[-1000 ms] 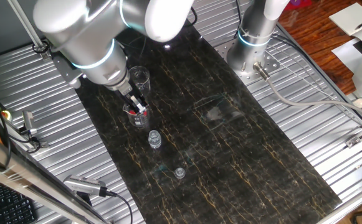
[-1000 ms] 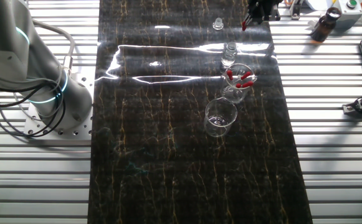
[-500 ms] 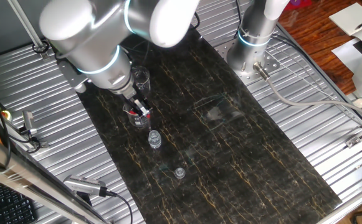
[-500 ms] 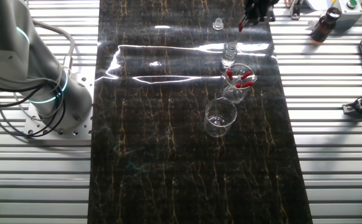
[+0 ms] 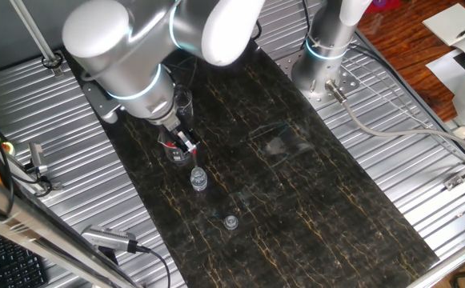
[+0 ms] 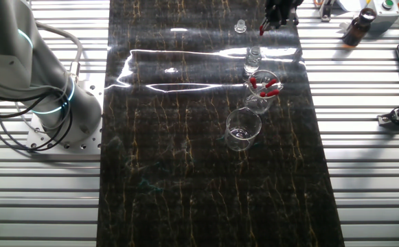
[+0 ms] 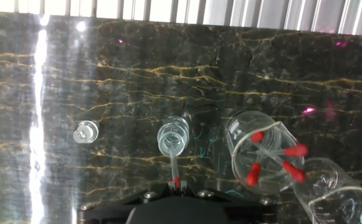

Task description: Transfer liquid using a dropper

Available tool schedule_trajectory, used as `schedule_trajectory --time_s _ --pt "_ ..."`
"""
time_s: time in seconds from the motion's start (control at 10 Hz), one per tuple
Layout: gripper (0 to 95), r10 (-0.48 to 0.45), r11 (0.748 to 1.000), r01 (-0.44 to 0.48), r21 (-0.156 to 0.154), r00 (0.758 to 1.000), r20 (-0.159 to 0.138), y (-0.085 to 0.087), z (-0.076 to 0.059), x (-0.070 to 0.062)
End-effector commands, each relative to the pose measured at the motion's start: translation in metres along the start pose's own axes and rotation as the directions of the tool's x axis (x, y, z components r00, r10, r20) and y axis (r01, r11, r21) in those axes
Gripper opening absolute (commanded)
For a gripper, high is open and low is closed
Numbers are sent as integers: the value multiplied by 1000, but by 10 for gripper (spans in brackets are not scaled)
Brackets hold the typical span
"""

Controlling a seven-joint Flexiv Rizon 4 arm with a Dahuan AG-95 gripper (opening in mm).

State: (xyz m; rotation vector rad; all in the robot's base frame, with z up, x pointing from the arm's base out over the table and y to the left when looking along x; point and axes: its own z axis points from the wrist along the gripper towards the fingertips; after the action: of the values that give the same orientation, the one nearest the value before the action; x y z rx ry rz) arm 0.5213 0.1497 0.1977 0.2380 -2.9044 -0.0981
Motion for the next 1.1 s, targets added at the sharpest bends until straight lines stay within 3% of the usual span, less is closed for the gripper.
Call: schedule_trajectory --time_s 0.1,0.7,1.1 --pt "0 2 1000 -2 -2 1000 0 -1 6 -2" --pt "0 0 1000 0 1 1000 7 3 36 -5" --pt "0 -3 1000 3 2 1000 7 3 47 -9"
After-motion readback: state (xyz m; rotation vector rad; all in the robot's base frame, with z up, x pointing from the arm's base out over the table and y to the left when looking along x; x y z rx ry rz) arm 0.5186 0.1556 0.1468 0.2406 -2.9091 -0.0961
